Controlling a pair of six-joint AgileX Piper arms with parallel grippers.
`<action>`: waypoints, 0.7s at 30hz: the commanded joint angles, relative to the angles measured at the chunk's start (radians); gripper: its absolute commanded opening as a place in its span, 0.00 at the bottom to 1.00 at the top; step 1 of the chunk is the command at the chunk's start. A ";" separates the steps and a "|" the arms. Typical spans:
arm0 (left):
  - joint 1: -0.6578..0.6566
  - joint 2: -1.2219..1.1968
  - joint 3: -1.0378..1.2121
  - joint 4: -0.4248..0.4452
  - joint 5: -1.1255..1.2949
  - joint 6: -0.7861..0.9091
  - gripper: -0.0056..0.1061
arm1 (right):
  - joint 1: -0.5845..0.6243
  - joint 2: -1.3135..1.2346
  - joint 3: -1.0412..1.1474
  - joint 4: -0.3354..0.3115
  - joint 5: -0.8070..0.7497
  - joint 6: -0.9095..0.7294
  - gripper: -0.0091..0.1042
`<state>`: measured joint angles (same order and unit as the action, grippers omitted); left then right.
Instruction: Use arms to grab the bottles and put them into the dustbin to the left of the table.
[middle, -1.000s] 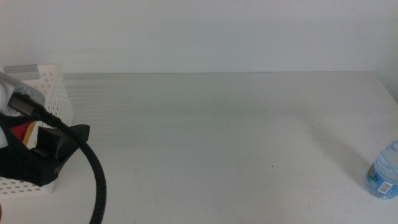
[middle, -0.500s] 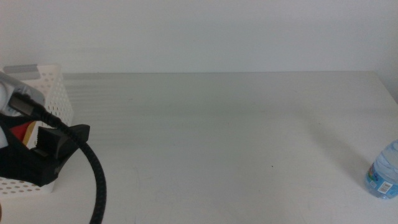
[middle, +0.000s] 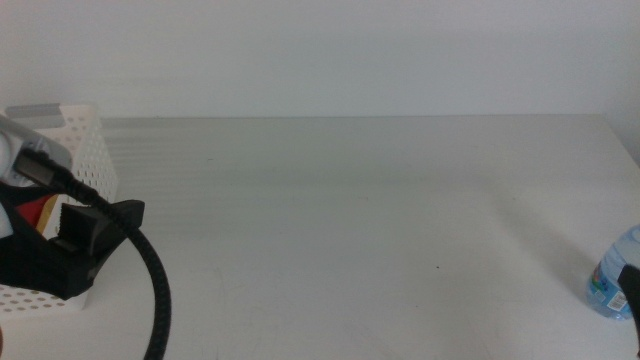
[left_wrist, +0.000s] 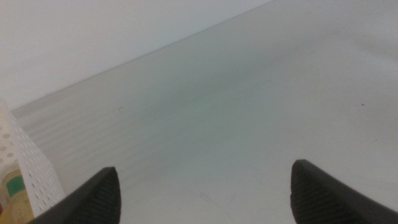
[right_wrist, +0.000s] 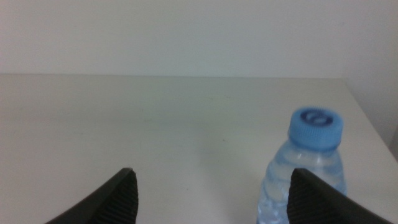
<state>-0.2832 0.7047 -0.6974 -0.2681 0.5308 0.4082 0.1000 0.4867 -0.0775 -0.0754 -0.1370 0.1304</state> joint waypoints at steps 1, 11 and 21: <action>-0.004 -0.003 -0.028 -0.018 -0.066 -0.015 0.86 | -0.005 0.003 0.030 -0.005 -0.174 -0.009 0.63; -0.004 -0.003 -0.028 -0.018 -0.066 -0.015 0.86 | -0.005 0.004 0.099 0.101 -0.316 -0.175 0.62; -0.004 -0.003 -0.028 -0.018 -0.066 -0.015 0.86 | -0.073 0.006 0.045 0.180 -0.286 -0.224 0.58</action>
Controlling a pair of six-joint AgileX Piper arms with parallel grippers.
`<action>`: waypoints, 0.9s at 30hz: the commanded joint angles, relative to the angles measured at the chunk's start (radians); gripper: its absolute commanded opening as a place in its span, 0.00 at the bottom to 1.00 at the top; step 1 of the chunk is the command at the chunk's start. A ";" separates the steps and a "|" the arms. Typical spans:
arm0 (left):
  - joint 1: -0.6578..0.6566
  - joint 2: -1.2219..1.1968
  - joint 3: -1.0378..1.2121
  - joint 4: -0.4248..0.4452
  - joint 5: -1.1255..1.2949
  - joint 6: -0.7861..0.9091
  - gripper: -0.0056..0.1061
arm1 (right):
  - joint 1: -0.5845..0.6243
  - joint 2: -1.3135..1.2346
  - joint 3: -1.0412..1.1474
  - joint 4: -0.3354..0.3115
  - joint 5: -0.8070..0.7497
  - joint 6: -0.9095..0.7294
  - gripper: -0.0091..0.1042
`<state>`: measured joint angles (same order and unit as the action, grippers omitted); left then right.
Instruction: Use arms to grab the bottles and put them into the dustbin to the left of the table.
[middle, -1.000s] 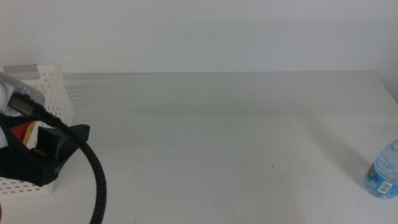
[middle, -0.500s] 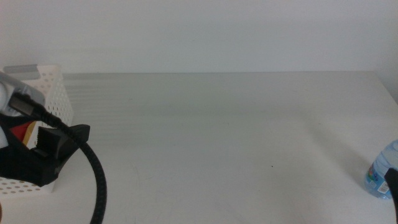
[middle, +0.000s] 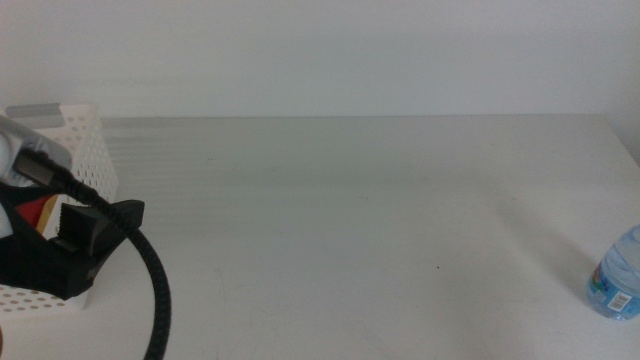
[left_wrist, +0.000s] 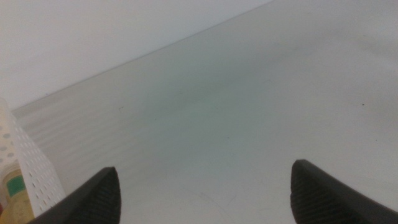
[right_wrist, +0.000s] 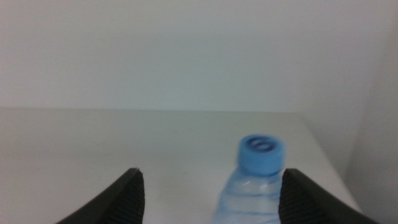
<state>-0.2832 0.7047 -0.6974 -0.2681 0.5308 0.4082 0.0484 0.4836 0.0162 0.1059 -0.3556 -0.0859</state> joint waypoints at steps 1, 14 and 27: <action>-0.004 -0.003 -0.028 -0.018 -0.066 -0.015 0.86 | -0.043 0.009 -0.062 -0.008 -0.041 -0.002 0.58; -0.004 -0.003 -0.028 -0.018 -0.066 -0.015 0.86 | -0.241 0.213 -0.088 -0.281 -0.081 0.228 0.62; -0.004 -0.003 -0.028 -0.018 -0.066 -0.015 0.86 | -0.241 0.630 -0.088 -0.326 -0.539 0.246 0.86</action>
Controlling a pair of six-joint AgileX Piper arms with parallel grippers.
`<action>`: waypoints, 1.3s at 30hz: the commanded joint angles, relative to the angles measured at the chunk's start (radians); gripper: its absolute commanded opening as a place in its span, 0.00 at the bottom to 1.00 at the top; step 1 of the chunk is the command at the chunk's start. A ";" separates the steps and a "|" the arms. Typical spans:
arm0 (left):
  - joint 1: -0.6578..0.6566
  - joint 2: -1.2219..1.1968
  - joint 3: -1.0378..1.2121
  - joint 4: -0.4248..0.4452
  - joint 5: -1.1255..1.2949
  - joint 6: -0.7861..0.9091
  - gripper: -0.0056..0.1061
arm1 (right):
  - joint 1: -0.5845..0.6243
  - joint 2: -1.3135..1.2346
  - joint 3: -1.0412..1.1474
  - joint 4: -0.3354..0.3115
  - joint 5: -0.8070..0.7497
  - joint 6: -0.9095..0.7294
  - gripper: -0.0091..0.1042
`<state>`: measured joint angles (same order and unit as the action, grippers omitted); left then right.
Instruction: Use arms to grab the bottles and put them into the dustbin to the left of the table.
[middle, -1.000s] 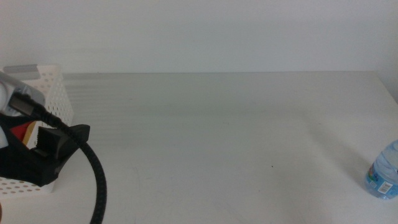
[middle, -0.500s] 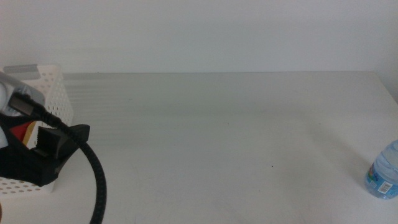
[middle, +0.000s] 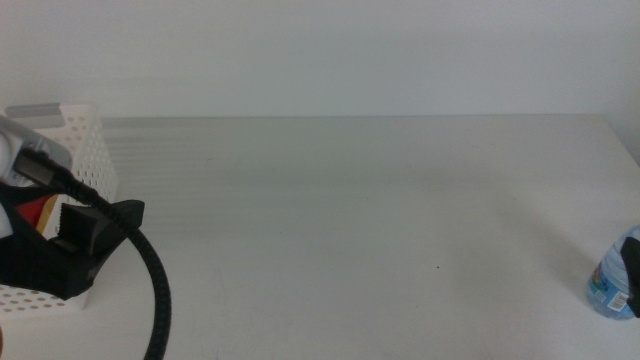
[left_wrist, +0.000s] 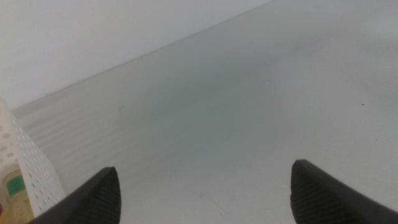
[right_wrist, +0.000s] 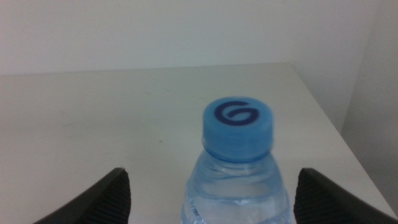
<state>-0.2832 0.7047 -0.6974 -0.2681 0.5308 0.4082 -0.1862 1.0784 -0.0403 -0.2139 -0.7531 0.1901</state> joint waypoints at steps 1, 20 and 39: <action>-0.004 -0.003 -0.028 -0.018 -0.066 -0.015 0.86 | -0.006 0.072 -0.031 -0.006 -0.170 -0.055 0.86; -0.004 -0.003 -0.028 -0.018 -0.066 -0.015 0.86 | -0.006 0.521 -0.087 0.115 -0.540 -0.225 0.86; -0.004 -0.003 -0.028 -0.018 -0.066 -0.015 0.86 | -0.006 0.572 -0.091 -0.129 -0.594 -0.149 0.08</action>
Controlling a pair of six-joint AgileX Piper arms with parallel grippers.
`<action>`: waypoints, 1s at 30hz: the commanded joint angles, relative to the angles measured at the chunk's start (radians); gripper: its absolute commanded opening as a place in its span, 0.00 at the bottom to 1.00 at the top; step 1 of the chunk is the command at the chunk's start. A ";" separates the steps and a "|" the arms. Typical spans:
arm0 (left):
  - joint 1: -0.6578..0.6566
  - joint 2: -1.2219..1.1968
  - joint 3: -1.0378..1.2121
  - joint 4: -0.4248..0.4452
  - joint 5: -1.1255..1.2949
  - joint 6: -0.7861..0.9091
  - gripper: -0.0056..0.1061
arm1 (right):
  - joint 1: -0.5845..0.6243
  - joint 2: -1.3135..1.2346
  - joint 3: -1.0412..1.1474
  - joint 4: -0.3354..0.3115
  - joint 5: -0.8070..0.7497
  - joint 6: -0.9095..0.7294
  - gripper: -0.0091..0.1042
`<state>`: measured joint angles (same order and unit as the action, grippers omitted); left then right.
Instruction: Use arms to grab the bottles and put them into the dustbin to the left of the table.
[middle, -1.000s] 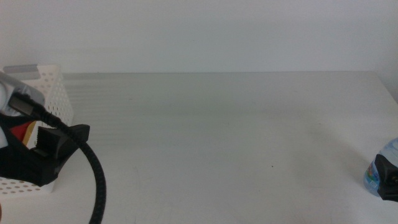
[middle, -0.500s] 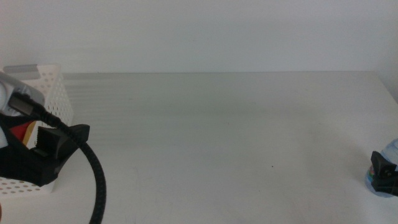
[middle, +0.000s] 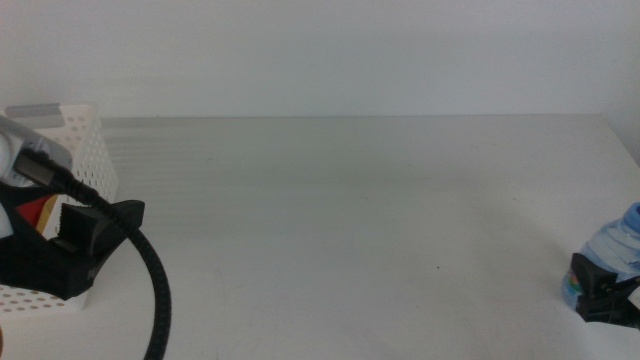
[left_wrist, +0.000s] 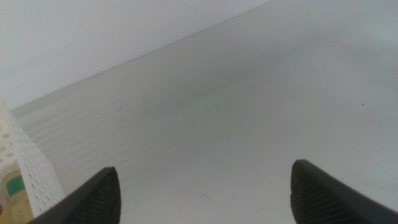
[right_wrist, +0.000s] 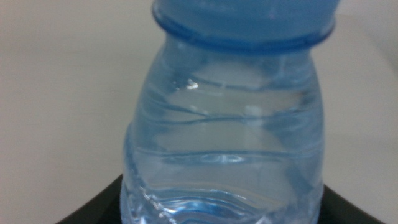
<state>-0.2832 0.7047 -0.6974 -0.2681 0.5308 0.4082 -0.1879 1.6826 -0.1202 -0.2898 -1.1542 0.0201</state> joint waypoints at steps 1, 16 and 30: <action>-0.004 -0.003 -0.028 -0.018 -0.066 -0.015 0.86 | -0.004 -0.037 -0.011 -0.074 -0.193 0.039 0.08; -0.004 -0.003 -0.028 -0.018 -0.066 -0.015 0.86 | 0.194 -0.156 -0.253 -0.399 0.022 0.409 0.08; -0.004 -0.003 -0.028 -0.018 -0.067 -0.015 0.86 | 0.477 -0.101 -0.694 -0.424 0.452 0.502 0.08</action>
<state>-0.2832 0.7047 -0.6974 -0.2681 0.5308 0.4082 0.2694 1.6051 -0.7384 -0.7416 -0.6282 0.5073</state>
